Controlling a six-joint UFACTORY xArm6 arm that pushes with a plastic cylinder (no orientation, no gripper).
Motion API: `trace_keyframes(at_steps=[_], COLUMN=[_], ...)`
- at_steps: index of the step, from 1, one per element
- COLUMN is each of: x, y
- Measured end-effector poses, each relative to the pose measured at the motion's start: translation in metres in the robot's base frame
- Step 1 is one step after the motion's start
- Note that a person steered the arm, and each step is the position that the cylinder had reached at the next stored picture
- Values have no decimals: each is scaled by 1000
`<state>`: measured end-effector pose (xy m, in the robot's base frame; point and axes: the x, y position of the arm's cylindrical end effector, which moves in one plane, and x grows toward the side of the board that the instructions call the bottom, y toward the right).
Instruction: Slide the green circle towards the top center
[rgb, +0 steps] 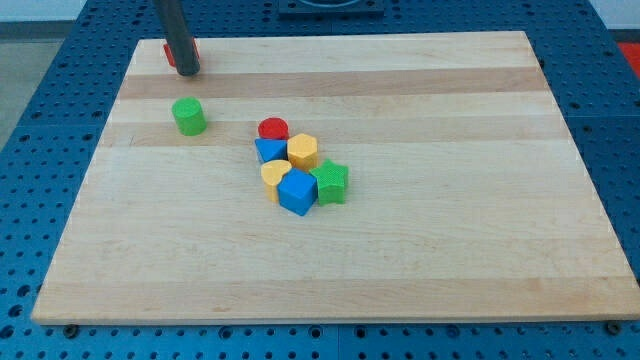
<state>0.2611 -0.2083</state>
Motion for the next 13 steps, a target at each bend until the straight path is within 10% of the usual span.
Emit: trace_keyframes(at_steps=[3, 6, 13], x=[-3, 113, 33], y=[-12, -68, 125])
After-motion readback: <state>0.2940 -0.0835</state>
